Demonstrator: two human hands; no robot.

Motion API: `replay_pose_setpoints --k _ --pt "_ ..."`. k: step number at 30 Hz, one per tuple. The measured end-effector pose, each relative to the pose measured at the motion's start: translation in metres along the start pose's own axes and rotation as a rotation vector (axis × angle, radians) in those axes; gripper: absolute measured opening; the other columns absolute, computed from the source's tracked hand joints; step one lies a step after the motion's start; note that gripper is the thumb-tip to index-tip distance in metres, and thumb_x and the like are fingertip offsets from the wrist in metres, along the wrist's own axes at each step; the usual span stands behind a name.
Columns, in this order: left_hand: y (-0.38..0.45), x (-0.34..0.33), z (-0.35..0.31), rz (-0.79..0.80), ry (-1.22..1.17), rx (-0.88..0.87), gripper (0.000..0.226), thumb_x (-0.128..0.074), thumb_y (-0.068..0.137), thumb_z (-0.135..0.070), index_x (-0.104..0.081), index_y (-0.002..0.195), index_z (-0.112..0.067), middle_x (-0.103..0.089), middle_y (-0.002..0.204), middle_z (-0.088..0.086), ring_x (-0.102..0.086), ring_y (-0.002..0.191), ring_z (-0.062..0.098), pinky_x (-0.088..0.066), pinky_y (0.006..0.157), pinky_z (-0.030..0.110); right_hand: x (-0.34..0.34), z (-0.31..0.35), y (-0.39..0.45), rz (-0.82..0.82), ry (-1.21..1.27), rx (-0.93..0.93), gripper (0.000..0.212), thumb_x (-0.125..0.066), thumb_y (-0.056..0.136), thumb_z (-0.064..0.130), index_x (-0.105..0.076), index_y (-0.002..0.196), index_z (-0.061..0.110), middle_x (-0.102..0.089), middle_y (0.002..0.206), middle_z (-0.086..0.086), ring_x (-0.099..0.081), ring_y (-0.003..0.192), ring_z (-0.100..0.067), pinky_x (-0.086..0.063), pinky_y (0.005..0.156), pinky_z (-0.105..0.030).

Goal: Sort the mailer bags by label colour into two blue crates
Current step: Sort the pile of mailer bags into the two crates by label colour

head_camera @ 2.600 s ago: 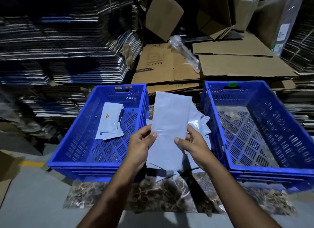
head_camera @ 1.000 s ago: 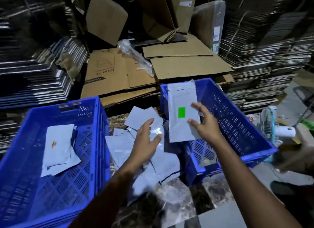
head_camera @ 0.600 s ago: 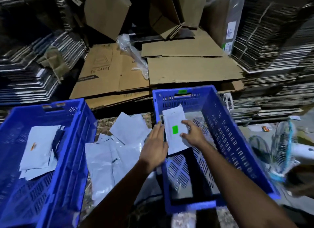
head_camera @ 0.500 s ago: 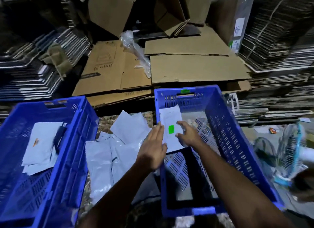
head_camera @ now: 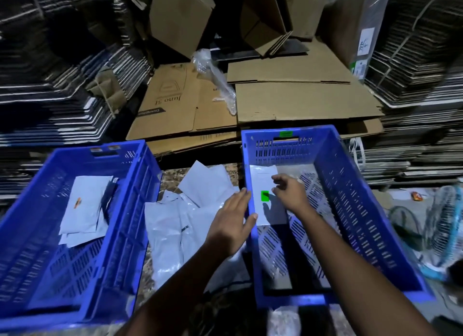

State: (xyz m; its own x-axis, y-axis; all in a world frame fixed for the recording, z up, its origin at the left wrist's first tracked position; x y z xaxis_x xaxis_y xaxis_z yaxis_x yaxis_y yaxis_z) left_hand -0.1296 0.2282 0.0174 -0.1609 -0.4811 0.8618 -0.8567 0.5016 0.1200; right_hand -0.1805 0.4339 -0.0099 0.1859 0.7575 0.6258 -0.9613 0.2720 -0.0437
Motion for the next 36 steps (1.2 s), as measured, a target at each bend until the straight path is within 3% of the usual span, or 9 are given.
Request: replay_pose_setpoints --k 5,9,13,17,23,27,30,33,36 --pt "-0.060 0.020 0.061 -0.031 -0.086 0.089 0.056 -0.051 0.097 -0.037 -0.039 0.146 -0.013 -0.041 0.150 0.003 -0.030 0.139 0.018 -0.019 0.113 0.021 0.022 0.073 -0.060 -0.230 0.083 0.075 0.022 -0.068 0.089 0.013 -0.070 0.111 0.015 -0.073 0.097 0.001 -0.066 0.087 -0.012 -0.052 0.089 -0.029" --pt "-0.104 0.023 0.114 -0.062 -0.193 0.214 0.047 -0.061 0.091 -0.024 -0.052 0.134 -0.008 -0.052 0.135 0.007 -0.044 0.127 0.024 -0.024 0.105 0.020 0.001 0.129 -0.123 -0.279 0.148 0.172 0.014 -0.066 0.089 0.014 -0.071 0.100 0.022 -0.070 0.085 0.012 -0.064 0.080 0.003 -0.047 0.072 -0.009" --pt "-0.131 0.023 0.136 -0.014 -0.459 0.310 0.022 -0.062 0.085 -0.008 -0.071 0.101 -0.021 -0.060 0.106 -0.012 -0.061 0.107 0.015 -0.048 0.096 0.028 -0.055 0.136 -0.171 -0.252 0.148 0.116 0.015 -0.067 0.088 0.013 -0.074 0.101 0.020 -0.074 0.087 0.005 -0.067 0.080 -0.004 -0.052 0.076 -0.017" --pt "-0.138 0.019 0.131 0.121 -0.637 0.304 0.025 -0.063 0.087 -0.009 -0.074 0.082 -0.031 -0.063 0.096 -0.018 -0.063 0.096 0.009 -0.046 0.074 0.013 -0.102 0.107 -0.212 -0.191 0.061 -0.092 0.024 -0.065 0.090 0.009 -0.070 0.112 0.013 -0.073 0.107 0.001 -0.064 0.091 -0.006 -0.050 0.084 -0.018" --pt "-0.117 -0.003 0.135 0.250 -0.839 0.477 0.033 -0.064 0.090 -0.023 -0.063 0.123 -0.026 -0.057 0.134 -0.002 -0.057 0.119 0.020 -0.048 0.103 0.043 -0.108 0.099 -0.244 -0.148 0.020 -0.152 0.027 -0.063 0.092 0.012 -0.067 0.119 0.014 -0.070 0.114 0.000 -0.063 0.096 -0.006 -0.048 0.088 -0.017" --pt "-0.109 0.002 0.143 0.094 -0.909 0.516 0.027 -0.067 0.077 -0.041 -0.064 0.103 -0.041 -0.061 0.127 0.005 -0.060 0.116 0.028 -0.050 0.099 0.050 -0.095 0.106 -0.246 -0.140 0.009 -0.092 0.028 -0.061 0.096 0.015 -0.064 0.124 0.016 -0.070 0.117 0.000 -0.065 0.108 -0.013 -0.051 0.095 -0.029" --pt "-0.126 0.057 0.115 -0.033 -0.990 0.464 0.026 -0.071 0.082 -0.026 -0.068 0.105 -0.039 -0.065 0.117 0.006 -0.062 0.112 0.028 -0.054 0.081 0.038 -0.081 0.115 -0.246 -0.176 -0.019 0.000 0.032 -0.063 0.095 0.019 -0.062 0.126 0.022 -0.070 0.114 0.003 -0.065 0.098 -0.007 -0.053 0.086 -0.027" --pt "-0.141 0.098 0.095 -0.104 -1.061 0.383 0.036 -0.069 0.087 -0.003 -0.065 0.117 -0.022 -0.063 0.119 -0.002 -0.058 0.108 0.004 -0.052 0.076 0.016 -0.079 0.125 -0.246 -0.111 -0.015 0.060 0.042 -0.065 0.094 0.030 -0.053 0.134 0.028 -0.067 0.103 0.004 -0.059 0.075 -0.001 -0.046 0.066 -0.015" --pt "-0.157 0.131 0.083 -0.169 -1.130 0.299 0.039 -0.065 0.087 0.007 -0.061 0.122 -0.011 -0.064 0.115 -0.006 -0.068 0.092 -0.003 -0.055 0.073 0.019 -0.092 0.142 -0.249 0.129 0.311 0.058 0.047 -0.063 0.093 0.040 -0.049 0.137 0.031 -0.064 0.117 0.012 -0.063 0.088 0.000 -0.054 0.077 -0.027"
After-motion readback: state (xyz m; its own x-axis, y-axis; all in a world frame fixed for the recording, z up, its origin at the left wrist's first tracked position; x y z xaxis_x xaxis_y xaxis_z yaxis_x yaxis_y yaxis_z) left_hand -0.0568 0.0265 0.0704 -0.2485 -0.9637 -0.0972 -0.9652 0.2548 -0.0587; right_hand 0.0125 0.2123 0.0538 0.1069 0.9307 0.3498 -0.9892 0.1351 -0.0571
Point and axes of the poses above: each hand's wrist, its own y-axis towards the middle knuckle, its own x-axis out of the back of the hand, z = x × y, the point moved 7 cm from there along y, towards the middle knuckle
